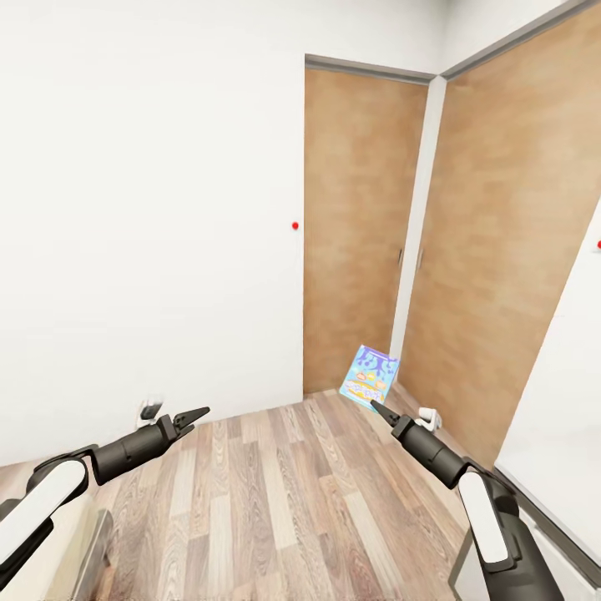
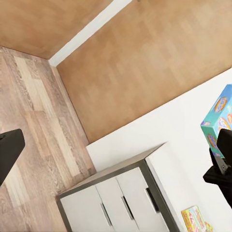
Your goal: Put all the toys in the child's room - the three board games (two on the bed and one on the table), the two jigsaw puzzles on the table, and the tennis ball on the table - inside the toy box on the table in the child's room.
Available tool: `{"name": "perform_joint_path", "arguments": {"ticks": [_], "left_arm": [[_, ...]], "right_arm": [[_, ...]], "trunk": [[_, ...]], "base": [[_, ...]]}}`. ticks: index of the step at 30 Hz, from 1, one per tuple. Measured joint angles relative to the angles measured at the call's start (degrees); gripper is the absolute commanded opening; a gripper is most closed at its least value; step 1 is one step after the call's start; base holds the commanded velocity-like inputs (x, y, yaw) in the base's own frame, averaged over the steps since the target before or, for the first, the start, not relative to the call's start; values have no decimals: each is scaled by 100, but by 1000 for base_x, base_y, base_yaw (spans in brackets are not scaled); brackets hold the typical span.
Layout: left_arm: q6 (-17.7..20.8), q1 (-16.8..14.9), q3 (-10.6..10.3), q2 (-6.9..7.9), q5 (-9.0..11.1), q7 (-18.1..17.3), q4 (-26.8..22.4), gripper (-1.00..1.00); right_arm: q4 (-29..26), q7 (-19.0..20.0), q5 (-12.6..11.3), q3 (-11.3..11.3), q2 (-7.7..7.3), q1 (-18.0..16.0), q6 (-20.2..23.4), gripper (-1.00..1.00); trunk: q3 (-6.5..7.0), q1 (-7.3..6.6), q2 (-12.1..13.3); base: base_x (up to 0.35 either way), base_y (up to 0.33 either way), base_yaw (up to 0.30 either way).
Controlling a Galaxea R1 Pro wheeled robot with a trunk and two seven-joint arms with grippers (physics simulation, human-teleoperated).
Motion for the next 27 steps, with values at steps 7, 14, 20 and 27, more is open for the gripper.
{"name": "perform_joint_path", "arguments": {"ticks": [7, 14, 20, 27], "left_arm": [[-8, -1, 8, 0, -1, -14, 1, 100], [-7, 0, 12, 0, 9, 0, 1, 100], [-3, -2, 8, -1, 9, 8, 2, 100], [-8, -1, 5, -1, 9, 10, 3, 100]], "right_arm": [[3, 8, -8, 0, -4, 0, 3, -100], [1, 9, -15, 2, 3, 0, -5, -100], [7, 13, -16, -4, 1, 1, -9, -100], [9, 24, -3, -8, 3, 1, -16, -100]], "trunk": [[-66, 0, 0], [-109, -1, -2], [-112, -3, -2], [-112, -2, -1]], "base": [[0, 0, -30], [29, 21, -65], [214, 163, -104], [249, 67, -262]]}}
